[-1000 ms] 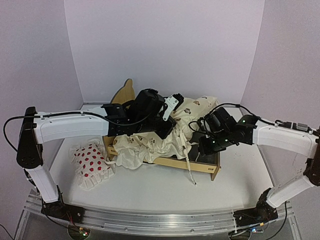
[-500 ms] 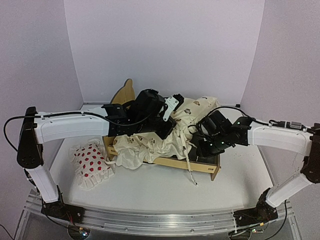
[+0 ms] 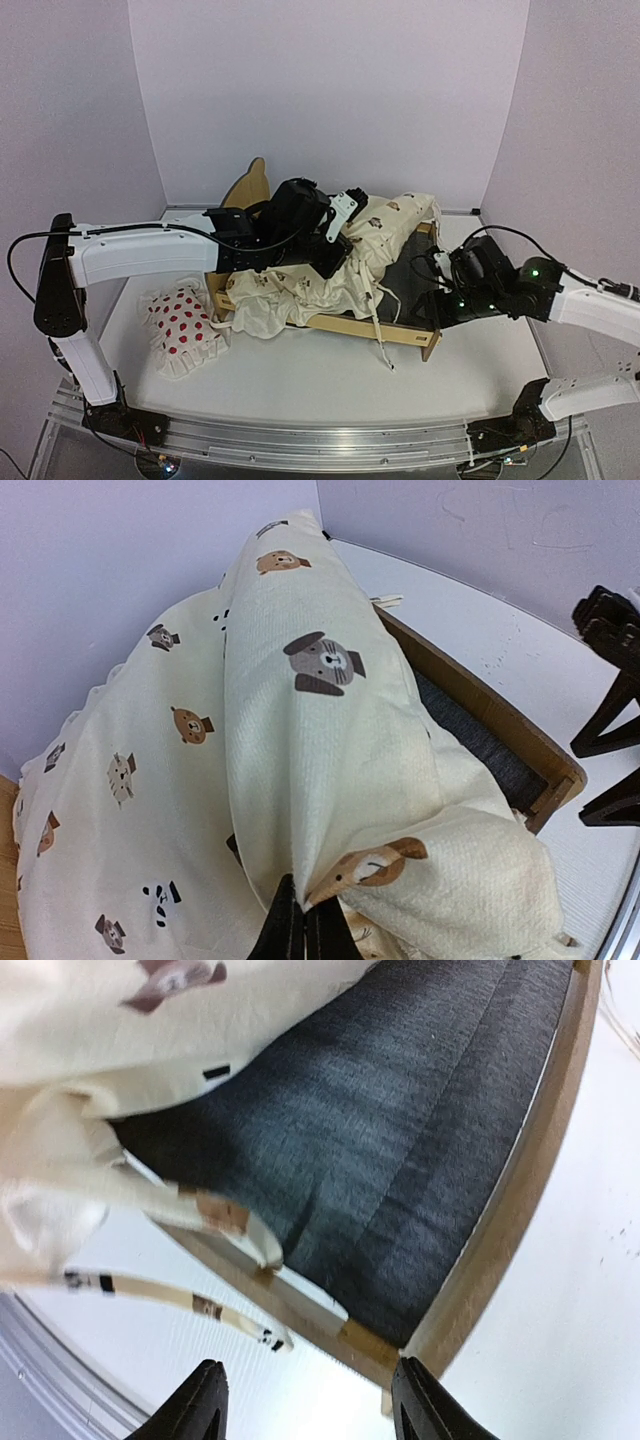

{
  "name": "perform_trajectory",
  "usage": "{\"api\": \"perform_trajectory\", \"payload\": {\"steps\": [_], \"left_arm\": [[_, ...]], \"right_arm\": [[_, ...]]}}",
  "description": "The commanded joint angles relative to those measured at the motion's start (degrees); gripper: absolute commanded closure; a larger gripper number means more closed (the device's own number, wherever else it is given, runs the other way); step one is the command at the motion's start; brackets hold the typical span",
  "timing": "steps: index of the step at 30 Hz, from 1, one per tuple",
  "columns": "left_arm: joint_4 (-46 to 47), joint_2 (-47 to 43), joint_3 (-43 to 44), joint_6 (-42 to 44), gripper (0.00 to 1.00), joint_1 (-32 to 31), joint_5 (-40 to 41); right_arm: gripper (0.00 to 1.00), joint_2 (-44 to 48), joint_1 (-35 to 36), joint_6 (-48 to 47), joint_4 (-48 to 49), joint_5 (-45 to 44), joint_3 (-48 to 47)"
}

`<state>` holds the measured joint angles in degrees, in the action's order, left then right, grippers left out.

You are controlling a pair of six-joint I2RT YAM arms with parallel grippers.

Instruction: Set up the pet bed

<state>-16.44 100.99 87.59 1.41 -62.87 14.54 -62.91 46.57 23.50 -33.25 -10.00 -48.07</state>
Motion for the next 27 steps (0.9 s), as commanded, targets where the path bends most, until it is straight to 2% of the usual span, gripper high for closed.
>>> {"api": "perform_trajectory", "payload": {"steps": [1,8,14,22,27], "left_arm": [[1.07,-0.42,0.07,-0.88,1.0,0.56,0.02],[0.88,-0.35,0.21,-0.88,1.0,0.56,-0.46],[0.46,-0.34,0.23,-0.9,1.0,0.56,-0.57],[-0.34,0.05,0.98,-0.88,1.0,0.57,-0.62],[-0.89,-0.14,1.09,-2.62,1.0,0.56,-0.72]], "right_arm": [[0.42,7.77,0.78,0.9,2.12,2.65,5.77],[0.44,13.11,1.99,2.4,12.15,7.23,16.64],[0.47,14.22,5.36,1.12,27.12,6.02,25.64],[0.51,7.87,9.78,-2.21,49.19,0.29,34.87],[0.57,0.99,12.37,-5.06,65.04,-9.26,41.05]]}}
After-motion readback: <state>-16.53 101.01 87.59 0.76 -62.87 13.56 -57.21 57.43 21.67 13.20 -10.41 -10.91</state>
